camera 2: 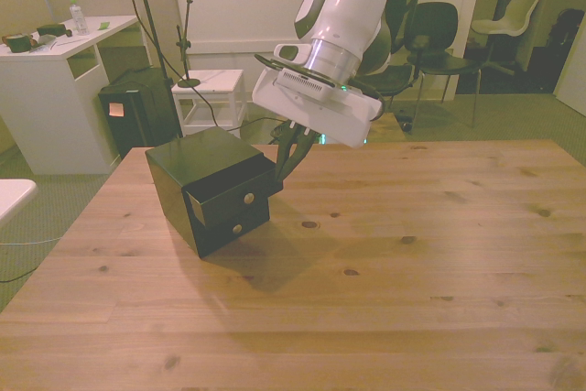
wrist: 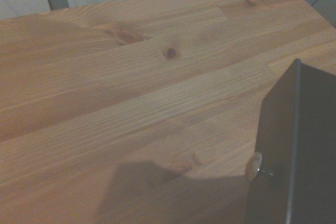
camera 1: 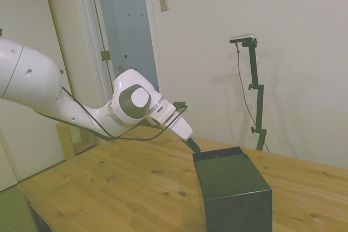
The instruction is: Close the top drawer
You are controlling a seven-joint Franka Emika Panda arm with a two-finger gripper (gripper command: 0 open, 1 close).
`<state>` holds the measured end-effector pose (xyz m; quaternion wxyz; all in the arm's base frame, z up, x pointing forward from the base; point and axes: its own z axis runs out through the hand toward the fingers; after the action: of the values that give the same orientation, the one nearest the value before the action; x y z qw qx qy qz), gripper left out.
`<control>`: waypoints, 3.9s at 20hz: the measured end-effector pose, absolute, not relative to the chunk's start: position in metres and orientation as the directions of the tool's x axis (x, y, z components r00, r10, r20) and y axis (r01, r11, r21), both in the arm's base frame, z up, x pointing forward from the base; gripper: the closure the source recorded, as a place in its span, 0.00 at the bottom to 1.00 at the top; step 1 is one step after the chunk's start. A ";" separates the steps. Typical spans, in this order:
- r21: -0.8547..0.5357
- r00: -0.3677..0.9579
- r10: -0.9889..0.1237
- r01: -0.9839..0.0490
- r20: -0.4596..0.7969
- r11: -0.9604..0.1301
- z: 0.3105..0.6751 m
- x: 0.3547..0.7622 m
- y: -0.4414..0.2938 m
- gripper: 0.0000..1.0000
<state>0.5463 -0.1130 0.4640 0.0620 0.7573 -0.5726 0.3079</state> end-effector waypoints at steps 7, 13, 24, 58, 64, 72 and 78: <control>-0.242 0.124 -0.837 -0.926 0.534 -0.292 0.466 0.542 -0.116 1.00; -0.227 0.096 -0.841 -0.941 0.532 -0.250 0.468 0.540 -0.116 1.00; -0.244 0.061 -0.848 -0.945 0.527 -0.220 0.467 0.541 -0.123 1.00; -0.154 -0.013 -0.843 -0.985 0.538 -0.083 0.476 0.525 -0.139 1.00; -0.121 -0.024 -0.840 -0.991 0.542 -0.049 0.477 0.523 -0.136 1.00; -0.108 -0.033 -0.841 -0.994 0.540 -0.031 0.478 0.522 -0.137 1.00; -0.258 -0.035 -0.862 -0.960 0.506 -0.112 0.482 0.533 -0.134 1.00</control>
<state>0.5332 -0.1336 0.4818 0.0860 0.6893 -0.6606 0.2849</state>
